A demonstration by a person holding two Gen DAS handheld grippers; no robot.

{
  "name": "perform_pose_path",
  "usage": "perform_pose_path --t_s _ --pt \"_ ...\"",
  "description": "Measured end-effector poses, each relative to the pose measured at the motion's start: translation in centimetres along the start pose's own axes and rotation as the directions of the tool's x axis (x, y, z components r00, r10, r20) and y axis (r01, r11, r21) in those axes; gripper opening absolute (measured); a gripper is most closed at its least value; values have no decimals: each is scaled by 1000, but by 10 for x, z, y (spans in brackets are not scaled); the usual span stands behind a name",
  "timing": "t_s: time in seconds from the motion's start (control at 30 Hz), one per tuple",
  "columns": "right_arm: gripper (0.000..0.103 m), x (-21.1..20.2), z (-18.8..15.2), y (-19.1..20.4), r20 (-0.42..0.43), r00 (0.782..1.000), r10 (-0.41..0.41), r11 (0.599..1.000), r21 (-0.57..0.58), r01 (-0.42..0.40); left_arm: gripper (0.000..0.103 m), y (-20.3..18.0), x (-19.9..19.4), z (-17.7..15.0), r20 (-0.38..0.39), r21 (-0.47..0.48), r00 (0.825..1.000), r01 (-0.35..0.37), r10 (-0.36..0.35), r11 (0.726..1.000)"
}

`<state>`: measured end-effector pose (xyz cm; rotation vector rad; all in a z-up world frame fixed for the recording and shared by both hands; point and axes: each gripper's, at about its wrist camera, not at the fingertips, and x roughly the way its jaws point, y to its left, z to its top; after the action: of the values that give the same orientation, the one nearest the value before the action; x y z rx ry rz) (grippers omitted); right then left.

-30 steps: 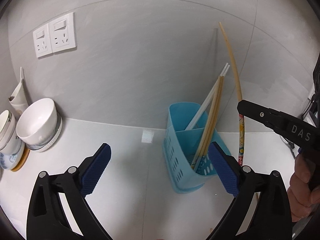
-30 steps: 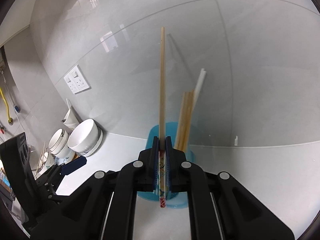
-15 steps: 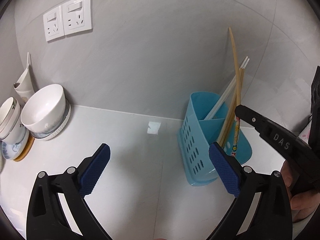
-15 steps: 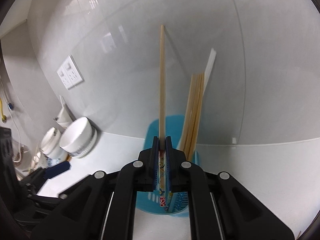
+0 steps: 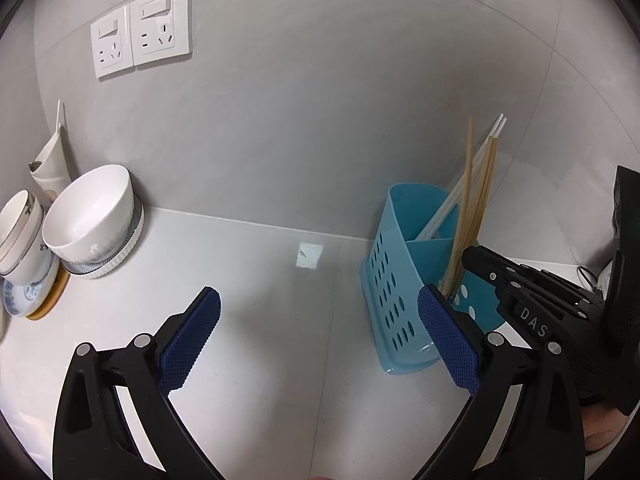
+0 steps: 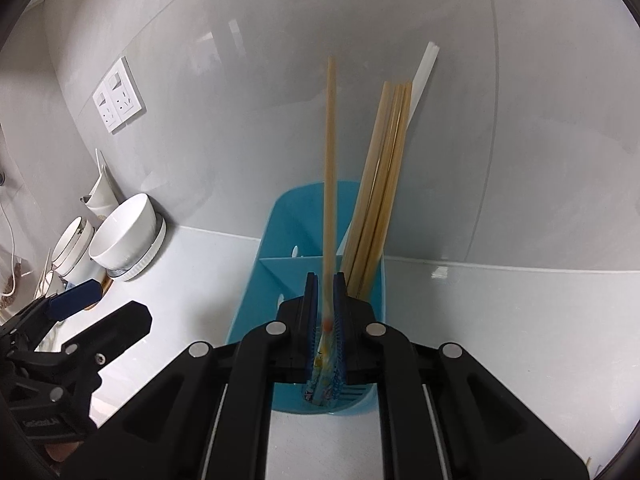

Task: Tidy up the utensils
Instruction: 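Lower the red-patterned chopstick into the holder and open the right tool, then move both open tools back down to the row of chopsticks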

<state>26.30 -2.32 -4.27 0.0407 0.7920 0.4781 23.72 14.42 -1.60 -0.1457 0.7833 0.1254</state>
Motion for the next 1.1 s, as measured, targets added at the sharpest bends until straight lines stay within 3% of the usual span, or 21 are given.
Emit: perform_pose_path --t_s 0.1,0.23,0.4,0.5,0.77,1.1 --pt "38 -16 1 -1 22 1000 -22 1000 -8 22 97 -4 -5 0 5 10 1000 -1 1 1000" --pt "57 -36 4 -4 45 998 -49 999 -17 50 97 -8 -11 0 8 15 1000 10 -11 1000" --pt "88 -66 0 -19 54 993 -105 994 1 105 97 -17 -18 -3 7 40 1000 18 -18 999" --pt "95 -82 -7 -35 42 988 -147 989 30 145 97 -25 -23 -7 -4 54 999 32 -32 998" --pt "95 -127 -40 -79 -3 962 -274 960 61 273 97 -49 -30 -24 -48 86 997 65 -61 994" --pt "95 -180 -96 -126 -63 934 -351 926 123 356 97 -74 -34 -60 -125 109 990 75 -61 991"
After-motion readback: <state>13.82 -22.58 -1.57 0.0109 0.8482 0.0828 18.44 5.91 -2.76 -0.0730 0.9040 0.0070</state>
